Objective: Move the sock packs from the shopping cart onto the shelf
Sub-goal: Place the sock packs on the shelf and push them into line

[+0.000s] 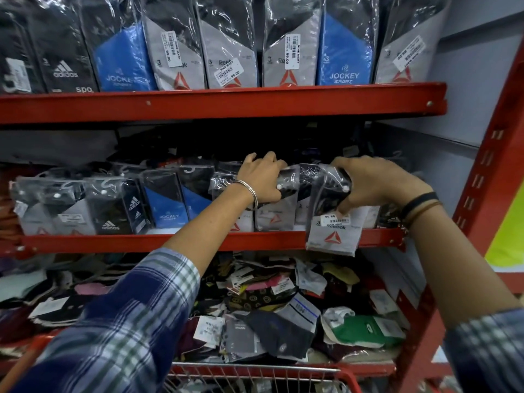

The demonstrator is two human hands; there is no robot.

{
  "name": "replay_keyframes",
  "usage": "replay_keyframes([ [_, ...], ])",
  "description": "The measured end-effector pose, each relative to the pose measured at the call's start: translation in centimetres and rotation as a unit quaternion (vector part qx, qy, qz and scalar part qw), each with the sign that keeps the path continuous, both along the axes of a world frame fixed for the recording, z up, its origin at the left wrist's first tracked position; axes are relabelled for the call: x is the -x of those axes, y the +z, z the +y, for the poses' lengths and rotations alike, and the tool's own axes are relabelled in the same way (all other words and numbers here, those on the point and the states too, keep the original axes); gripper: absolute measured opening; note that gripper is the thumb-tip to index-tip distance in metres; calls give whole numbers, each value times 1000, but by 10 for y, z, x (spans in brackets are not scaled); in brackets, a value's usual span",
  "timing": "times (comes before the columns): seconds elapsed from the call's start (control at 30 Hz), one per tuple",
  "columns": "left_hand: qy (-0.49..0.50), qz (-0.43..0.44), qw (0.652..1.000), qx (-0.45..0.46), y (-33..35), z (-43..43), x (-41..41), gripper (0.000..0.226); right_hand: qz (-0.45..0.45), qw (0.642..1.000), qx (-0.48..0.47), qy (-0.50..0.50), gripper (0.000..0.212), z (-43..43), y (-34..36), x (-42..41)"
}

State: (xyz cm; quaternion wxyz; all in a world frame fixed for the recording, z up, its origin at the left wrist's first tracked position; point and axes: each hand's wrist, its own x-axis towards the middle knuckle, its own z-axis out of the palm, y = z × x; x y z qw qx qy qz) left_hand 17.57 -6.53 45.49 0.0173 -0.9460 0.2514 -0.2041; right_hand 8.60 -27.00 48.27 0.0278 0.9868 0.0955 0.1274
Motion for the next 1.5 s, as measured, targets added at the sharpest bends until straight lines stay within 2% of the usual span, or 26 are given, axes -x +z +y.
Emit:
replay_keyframes([
  [0.13,5,20,1000,-6,-7,0,-10,75,-49,999,1,17,97,6,8,-14],
  [0.47,14,38,999,-29,-21,2,-30,85,-97,995,20,30,90,8,-11,-61],
  [0.67,19,38,999,-13,-23,4,-35,87,-73,996,11,40,88,13,-22,-75],
  [0.83,20,40,999,0,-27,5,-37,87,-10,996,-69,48,82,11,-23,-81],
  [1.03,33,1,999,-5,-28,2,-34,79,15,992,-105,75,79,11,-22,-88],
  [1.2,42,-19,999,-23,-30,0,-31,75,1,989,-120,81,81,9,-30,-87],
  [1.5,58,-42,996,-44,-31,-3,-26,71,-75,984,-102,123,66,4,-42,-76],
])
